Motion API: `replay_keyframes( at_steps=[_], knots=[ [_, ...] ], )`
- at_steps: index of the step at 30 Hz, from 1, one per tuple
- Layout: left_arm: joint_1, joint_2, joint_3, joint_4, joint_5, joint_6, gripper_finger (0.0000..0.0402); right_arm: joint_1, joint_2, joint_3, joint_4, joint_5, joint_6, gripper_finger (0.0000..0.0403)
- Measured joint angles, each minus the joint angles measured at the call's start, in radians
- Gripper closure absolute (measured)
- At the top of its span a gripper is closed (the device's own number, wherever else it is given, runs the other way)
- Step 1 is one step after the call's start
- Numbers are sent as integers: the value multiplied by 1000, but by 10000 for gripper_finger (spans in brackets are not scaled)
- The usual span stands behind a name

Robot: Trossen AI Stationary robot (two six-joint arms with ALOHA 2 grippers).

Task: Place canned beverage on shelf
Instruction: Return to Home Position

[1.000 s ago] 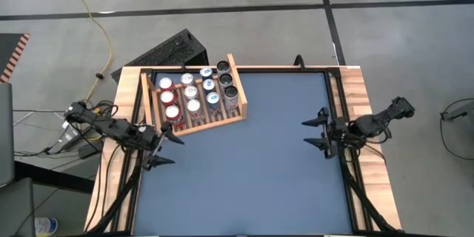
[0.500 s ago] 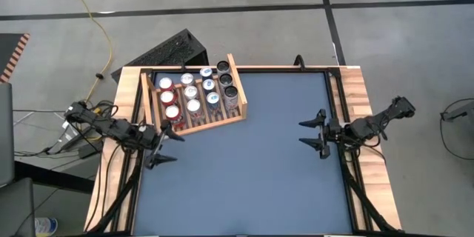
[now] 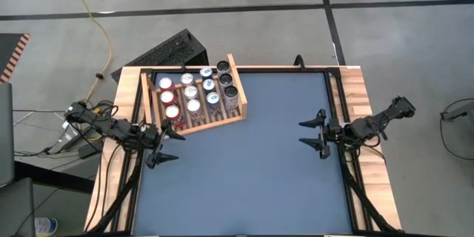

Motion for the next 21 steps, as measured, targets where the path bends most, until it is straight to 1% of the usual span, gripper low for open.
replay_keyframes(
  at_steps=[7, 21],
  knots=[
    [0, 0, 0, 0, 3, 87, 44, 0, 0, 0, 0, 0, 0, 112],
    [0, 0, -1, 1, 3, 90, 44, 0, 0, -1, 0, -1, 0, 112]
  ],
)
